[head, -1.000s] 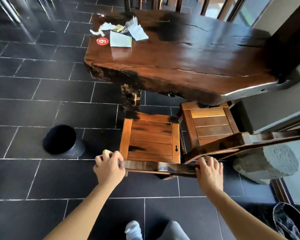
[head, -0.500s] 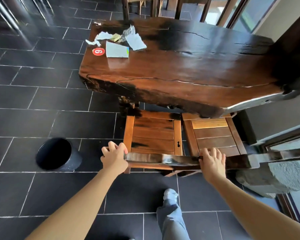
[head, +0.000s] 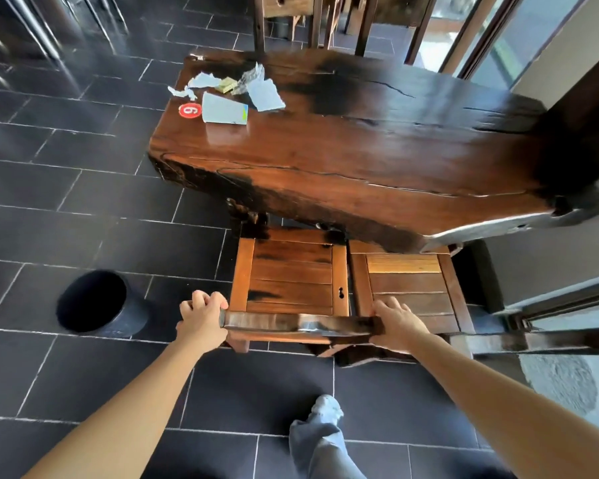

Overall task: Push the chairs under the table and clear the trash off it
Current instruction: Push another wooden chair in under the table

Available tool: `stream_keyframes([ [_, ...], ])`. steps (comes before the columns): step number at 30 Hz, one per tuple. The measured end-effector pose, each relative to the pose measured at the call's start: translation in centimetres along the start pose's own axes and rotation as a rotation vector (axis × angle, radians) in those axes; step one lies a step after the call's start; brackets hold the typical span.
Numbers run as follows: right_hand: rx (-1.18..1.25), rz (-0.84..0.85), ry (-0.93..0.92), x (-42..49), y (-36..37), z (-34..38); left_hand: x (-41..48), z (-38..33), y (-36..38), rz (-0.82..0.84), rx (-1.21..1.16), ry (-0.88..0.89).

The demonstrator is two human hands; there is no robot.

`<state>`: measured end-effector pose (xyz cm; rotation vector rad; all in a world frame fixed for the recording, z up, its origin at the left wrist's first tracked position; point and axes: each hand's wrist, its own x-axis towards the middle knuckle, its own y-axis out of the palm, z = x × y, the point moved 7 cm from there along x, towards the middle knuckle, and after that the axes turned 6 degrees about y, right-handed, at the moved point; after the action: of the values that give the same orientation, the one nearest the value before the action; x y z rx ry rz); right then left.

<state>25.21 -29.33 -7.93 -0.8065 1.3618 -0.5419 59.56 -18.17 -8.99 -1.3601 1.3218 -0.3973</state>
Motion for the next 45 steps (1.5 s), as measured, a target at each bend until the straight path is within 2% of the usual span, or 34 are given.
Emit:
stream_keyframes([
  [3,-0.028,0.103,-0.051,0.7,-0.3,0.0,0.0,-0.1,0.1,0.052,0.045,-0.059],
  [8,-0.087,0.121,-0.168,0.8,-0.3,-0.3,-0.3,-0.6,-0.1,0.040,0.258,-0.130],
  [12,-0.108,0.125,-0.201,0.5,-0.4,-0.4,-1.0,-1.1,0.1,0.062,0.320,-0.155],
  [16,-0.148,0.100,-0.186,0.6,-0.4,-0.3,-1.0,-1.5,-0.2,0.048,0.373,-0.143],
  [20,-0.132,0.036,-0.154,0.7,-0.2,-0.3,-1.3,-1.7,0.1,-0.002,0.326,-0.149],
  [23,-0.134,-0.001,-0.126,0.5,0.1,-0.6,-1.0,-1.3,0.2,-0.009,0.346,-0.077],
  [26,-0.153,0.039,-0.114,0.1,1.0,-0.1,-0.7,-0.2,-0.4,0.010,0.381,-0.020],
  [30,-0.158,0.036,-0.160,-1.2,2.4,1.4,-0.9,1.2,-0.8,0.122,0.446,-0.016],
  [34,-0.065,0.092,-0.186,-1.9,2.9,2.7,0.9,1.0,-2.3,0.328,0.497,-0.058],
  [37,0.131,0.177,-0.100,-2.0,1.6,0.5,3.5,-3.8,-1.1,0.497,0.411,0.039],
  [41,0.154,-0.143,-0.046,-1.5,-2.8,-6.4,4.9,-15.6,1.3,0.450,0.161,0.311],
  [45,0.124,-0.257,0.107,-0.9,-3.9,-16.0,2.3,-25.9,3.9,0.506,0.089,0.481],
])
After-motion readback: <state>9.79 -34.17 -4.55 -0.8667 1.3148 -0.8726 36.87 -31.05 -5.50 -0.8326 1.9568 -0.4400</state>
